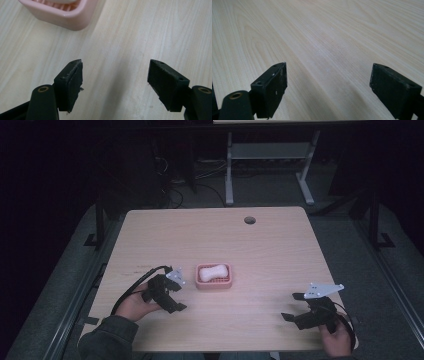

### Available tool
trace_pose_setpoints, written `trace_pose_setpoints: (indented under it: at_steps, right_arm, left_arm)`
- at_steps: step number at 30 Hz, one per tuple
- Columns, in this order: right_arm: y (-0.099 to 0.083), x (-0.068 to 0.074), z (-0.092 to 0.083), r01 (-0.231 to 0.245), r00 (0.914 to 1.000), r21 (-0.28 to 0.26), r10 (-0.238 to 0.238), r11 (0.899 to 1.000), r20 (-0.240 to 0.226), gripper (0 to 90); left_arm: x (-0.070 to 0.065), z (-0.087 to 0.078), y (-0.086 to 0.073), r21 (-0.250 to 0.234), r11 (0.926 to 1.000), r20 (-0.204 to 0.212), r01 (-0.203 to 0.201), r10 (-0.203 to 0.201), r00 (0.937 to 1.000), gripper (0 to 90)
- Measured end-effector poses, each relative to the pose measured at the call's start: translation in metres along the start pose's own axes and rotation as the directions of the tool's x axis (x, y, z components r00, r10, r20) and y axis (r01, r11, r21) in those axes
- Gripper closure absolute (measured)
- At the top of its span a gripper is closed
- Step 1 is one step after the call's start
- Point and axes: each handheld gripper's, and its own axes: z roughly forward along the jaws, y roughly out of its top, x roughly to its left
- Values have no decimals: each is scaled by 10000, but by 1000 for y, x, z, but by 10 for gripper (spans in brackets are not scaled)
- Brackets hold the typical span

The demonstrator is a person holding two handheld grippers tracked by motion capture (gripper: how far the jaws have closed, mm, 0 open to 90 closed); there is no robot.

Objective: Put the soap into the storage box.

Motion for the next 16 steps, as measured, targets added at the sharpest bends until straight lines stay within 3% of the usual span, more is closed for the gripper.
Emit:
trace_pose_setpoints:
  at_steps: [16]
  right_arm:
    - [-1, 0, 0, 78, 10000, 43, -78, 10000, 10, 142]
  left_arm:
    - [-21, 0, -36, -122, 9999, -165, 30, -32, 9999, 279]
